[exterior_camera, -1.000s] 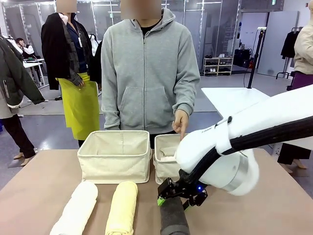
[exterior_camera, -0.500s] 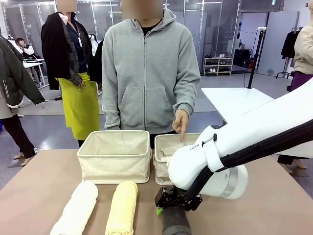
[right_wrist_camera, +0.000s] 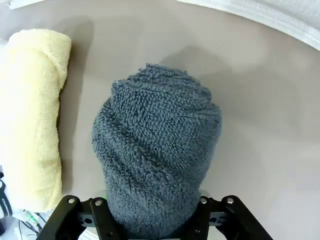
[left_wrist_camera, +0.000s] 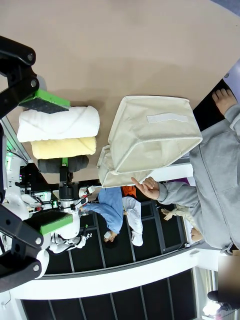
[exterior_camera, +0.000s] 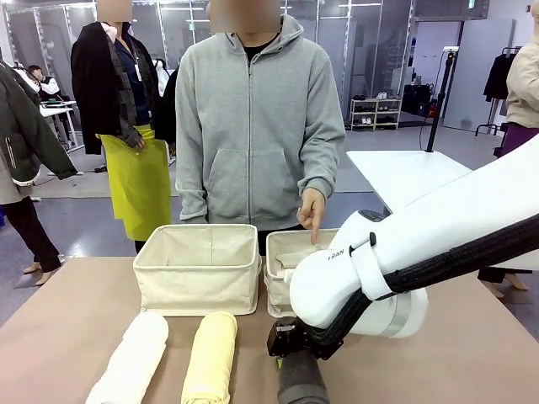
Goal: Divide the towels into two baskets.
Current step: Pick up one hotel-folded towel from the bottom of the table and place it in the Fabric basket indicated by the person.
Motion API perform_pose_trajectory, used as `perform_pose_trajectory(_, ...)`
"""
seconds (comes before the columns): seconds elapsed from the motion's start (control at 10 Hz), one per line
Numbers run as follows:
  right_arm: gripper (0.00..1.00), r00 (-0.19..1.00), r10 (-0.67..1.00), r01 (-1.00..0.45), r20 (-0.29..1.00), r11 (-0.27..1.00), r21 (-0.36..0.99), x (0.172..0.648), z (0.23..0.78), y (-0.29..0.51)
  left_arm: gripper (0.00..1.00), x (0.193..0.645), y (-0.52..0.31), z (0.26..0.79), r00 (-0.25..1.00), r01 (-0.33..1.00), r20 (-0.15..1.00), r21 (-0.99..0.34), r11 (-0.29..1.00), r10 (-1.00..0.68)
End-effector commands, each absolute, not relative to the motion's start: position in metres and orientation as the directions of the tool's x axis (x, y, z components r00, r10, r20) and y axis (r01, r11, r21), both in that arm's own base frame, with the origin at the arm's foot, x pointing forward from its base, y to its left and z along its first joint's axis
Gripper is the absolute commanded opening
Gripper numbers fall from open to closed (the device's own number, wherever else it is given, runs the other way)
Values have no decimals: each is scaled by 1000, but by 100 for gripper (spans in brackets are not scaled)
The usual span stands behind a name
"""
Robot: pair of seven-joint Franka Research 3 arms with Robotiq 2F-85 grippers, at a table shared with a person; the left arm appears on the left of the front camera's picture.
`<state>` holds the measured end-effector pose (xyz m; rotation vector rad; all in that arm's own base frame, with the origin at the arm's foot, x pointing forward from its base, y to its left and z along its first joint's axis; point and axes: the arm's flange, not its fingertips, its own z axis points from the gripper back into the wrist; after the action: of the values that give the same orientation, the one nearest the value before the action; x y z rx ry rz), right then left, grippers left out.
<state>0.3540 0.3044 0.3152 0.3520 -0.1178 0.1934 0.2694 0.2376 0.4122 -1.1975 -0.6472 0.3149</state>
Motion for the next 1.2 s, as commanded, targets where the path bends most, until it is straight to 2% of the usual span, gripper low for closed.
perform_pose_trajectory(0.0, 22, 969, 193, -229, 154, 933, 276, 342, 355, 303, 100, 268, 240, 413, 775, 129, 309, -931, 340, 552)
perform_pose_trajectory(0.2, 22, 903, 390, -420, 179, 887, 190, 330, 406, 296, 100, 268, 240, 413, 775, 129, 309, -931, 340, 552)
perform_pose_trajectory(0.4, 22, 767, 628, -637, 136, 770, 34, 322, 446, 292, 100, 268, 240, 413, 775, 129, 309, -931, 340, 552)
perform_pose_trajectory(0.5, 22, 653, 753, -750, 79, 657, -77, 316, 456, 290, 100, 268, 240, 413, 775, 129, 309, -931, 340, 552)
perform_pose_trajectory(0.6, 22, 470, 883, -871, 15, 466, -156, 312, 464, 285, 100, 268, 240, 413, 775, 129, 309, -931, 340, 552)
perform_pose_trajectory(0.7, 22, 305, 952, -937, 1, 300, -177, 310, 470, 278, 100, 268, 240, 413, 775, 129, 309, -931, 340, 552)
perform_pose_trajectory(0.8, 22, 199, 979, -974, 30, 202, -102, 309, 472, 266, 100, 268, 240, 413, 775, 129, 309, -931, 340, 552)
perform_pose_trajectory(0.9, 22, 115, 993, -993, -3, 115, 14, 303, 470, 246, 100, 268, 240, 413, 775, 129, 309, -931, 340, 552)
perform_pose_trajectory(1.0, 22, 122, 991, -989, 61, 116, 92, 291, 462, 217, 100, 268, 240, 413, 775, 129, 309, -931, 340, 552)
perform_pose_trajectory(1.1, 22, 262, 965, -962, -13, 260, -83, 308, 471, 273, 100, 268, 240, 413, 775, 129, 309, -931, 340, 552)
